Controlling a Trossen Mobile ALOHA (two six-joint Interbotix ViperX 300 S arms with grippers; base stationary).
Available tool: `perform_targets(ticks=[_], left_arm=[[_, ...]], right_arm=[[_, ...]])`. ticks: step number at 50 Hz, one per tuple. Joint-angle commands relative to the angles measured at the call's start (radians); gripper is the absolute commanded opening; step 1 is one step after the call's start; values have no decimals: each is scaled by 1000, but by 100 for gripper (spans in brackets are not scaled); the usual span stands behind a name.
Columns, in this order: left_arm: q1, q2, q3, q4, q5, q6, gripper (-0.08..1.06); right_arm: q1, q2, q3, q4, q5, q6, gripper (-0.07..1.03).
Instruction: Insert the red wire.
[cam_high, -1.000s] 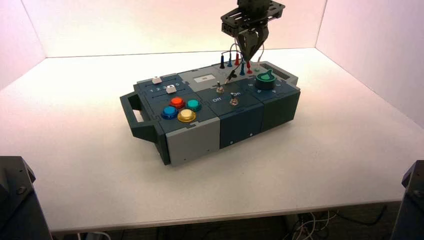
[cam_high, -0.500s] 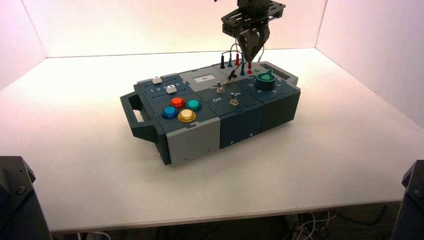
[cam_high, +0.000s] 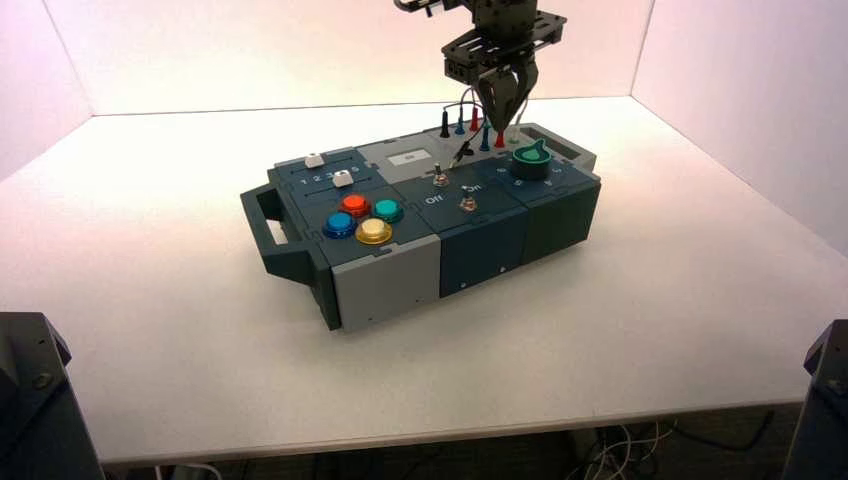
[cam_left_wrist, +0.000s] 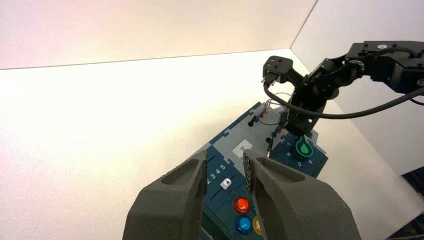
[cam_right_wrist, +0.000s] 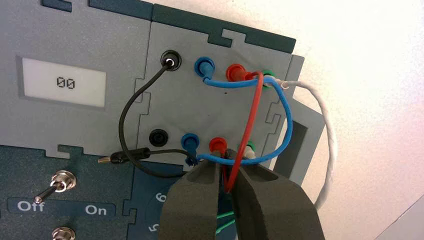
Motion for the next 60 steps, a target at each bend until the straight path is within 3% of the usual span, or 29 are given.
perform_targets(ticks=[1, 8, 14, 17, 22, 32, 45, 60], left_arm=[[2, 11, -41, 0, -11, -2, 41], [2, 11, -44, 0, -11, 0, 41], [3, 15, -48, 5, -11, 3, 41], [3, 20, -49, 5, -11, 3, 41], [3, 31, -57, 5, -11, 3, 41], [6, 34, -64, 5, -11, 5, 41], [6, 40, -64, 5, -11, 6, 41], [3, 37, -63, 2, 8, 3, 42]], right_arm=[[-3, 14, -9, -8, -2, 0, -3], [-3, 29, -14, -14, -2, 2, -3], [-2, 28, -21, -14, 9, 21, -1], [-3, 20, -26, -14, 15, 34, 3], [-3, 5, -37, -15, 35, 49, 21], [-3, -38, -58, -21, 57, 69, 27], [-2, -89, -86, -32, 91, 64, 38], [9, -144, -78, -31, 104, 66, 39]])
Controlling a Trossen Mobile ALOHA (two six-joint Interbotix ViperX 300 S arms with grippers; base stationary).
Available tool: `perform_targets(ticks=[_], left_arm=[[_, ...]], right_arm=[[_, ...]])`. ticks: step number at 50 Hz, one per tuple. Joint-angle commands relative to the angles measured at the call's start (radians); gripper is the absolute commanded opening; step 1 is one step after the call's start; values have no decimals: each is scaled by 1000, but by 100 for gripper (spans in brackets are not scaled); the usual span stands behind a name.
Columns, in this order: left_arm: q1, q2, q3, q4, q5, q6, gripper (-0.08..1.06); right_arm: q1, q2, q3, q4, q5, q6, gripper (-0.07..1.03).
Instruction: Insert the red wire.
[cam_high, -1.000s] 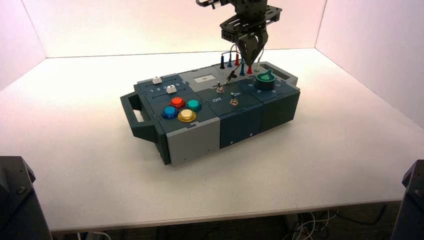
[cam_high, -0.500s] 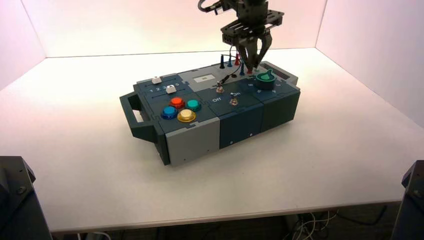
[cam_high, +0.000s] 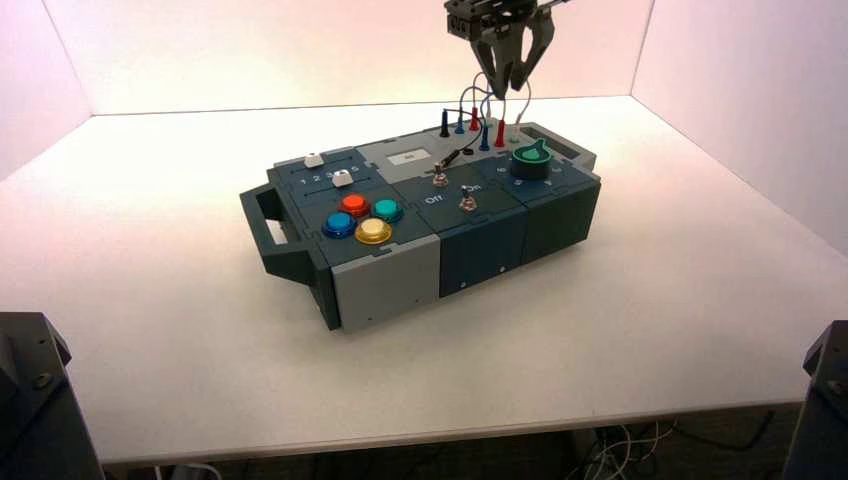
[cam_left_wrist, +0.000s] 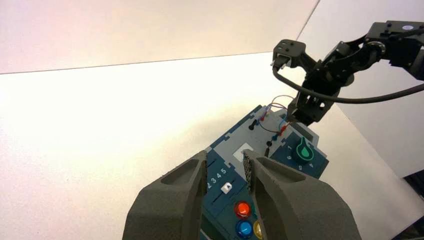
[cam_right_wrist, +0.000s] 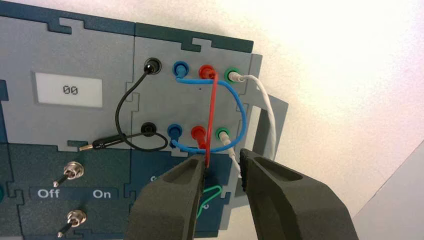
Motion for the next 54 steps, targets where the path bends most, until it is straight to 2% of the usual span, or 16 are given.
perform_targets(ticks=[1, 6, 14, 30, 54], left_arm=[[3, 5, -31, 0, 8, 2, 42], [3, 5, -18, 0, 11, 0, 42], [3, 3, 3, 2, 11, 2, 43], [3, -44, 35, 0, 11, -2, 43], [3, -55, 31, 0, 8, -6, 43]], right_arm=[[12, -71, -18, -3, 2, 3, 39], [14, -92, -11, -2, 0, 3, 39], [14, -106, -9, -3, 2, -14, 39], [18, -121, 0, -2, 2, -14, 39], [17, -117, -8, -3, -3, -15, 39]])
